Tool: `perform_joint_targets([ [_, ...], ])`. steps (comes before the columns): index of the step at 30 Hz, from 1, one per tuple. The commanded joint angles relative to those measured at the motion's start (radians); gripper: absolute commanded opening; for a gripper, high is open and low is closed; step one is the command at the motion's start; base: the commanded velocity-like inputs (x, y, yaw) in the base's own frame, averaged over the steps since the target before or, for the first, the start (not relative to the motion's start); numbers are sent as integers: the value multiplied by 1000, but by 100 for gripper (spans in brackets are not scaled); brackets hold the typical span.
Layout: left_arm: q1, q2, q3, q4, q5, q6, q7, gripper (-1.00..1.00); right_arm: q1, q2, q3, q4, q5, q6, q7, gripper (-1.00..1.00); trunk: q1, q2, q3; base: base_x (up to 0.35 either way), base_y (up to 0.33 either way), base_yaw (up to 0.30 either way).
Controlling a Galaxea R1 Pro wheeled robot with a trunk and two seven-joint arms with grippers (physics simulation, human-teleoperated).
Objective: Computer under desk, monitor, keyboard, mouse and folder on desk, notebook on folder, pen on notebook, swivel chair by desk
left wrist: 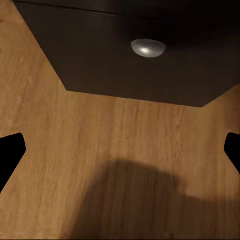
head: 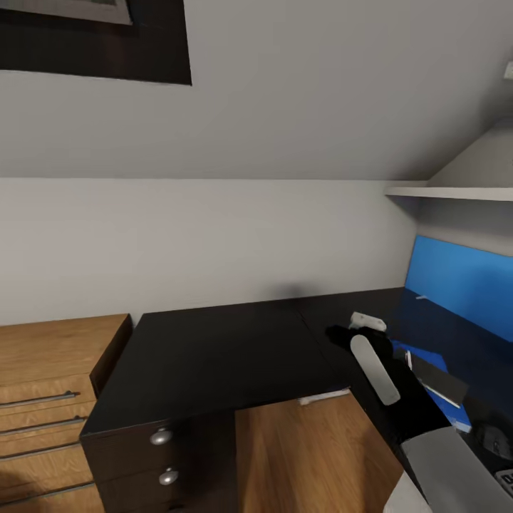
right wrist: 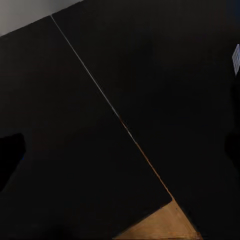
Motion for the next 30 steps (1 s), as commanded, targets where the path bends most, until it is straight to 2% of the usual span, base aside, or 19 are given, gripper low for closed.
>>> perform_joint_targets([
  [1,-1,-1,1,0,11,-4,0,100,-1,-1,15,-1,-8,1,-10,100,-1,-1,-1,-326,0,146],
  [4,-1,0,2,0,11,-4,0,100,-1,1,58,0,-8,-3,-11,100,-1,-1,-1,-329,0,192],
  [5,-1,1,2,0,11,-3,0,100,-1,12,105,1,-6,-19,-13,100,-1,-1,-1,-334,0,246],
  [8,-1,1,2,1,12,-3,0,100,-1,26,137,3,-4,-32,-21,100,-1,-1,-2,-334,0,254],
  [10,-1,2,2,1,12,-3,0,100,-1,29,142,3,-4,-35,-25,100,-1,-1,-3,-335,0,260],
  [16,-1,16,2,2,13,0,2,100,3,71,172,10,-2,-44,-69,100,-1,-1,-7,-335,0,261],
  [20,-1,21,1,3,13,2,2,100,5,84,198,26,-1,-46,-75,100,-1,-1,-11,-335,0,247],
  [25,-1,23,1,3,14,1,1,100,5,94,245,34,-2,-56,-79,100,-1,-1,-15,-335,0,198],
  [30,-1,28,1,3,14,-3,1,100,6,95,259,35,-4,-57,-77,100,-1,-1,-17,-334,0,57],
])
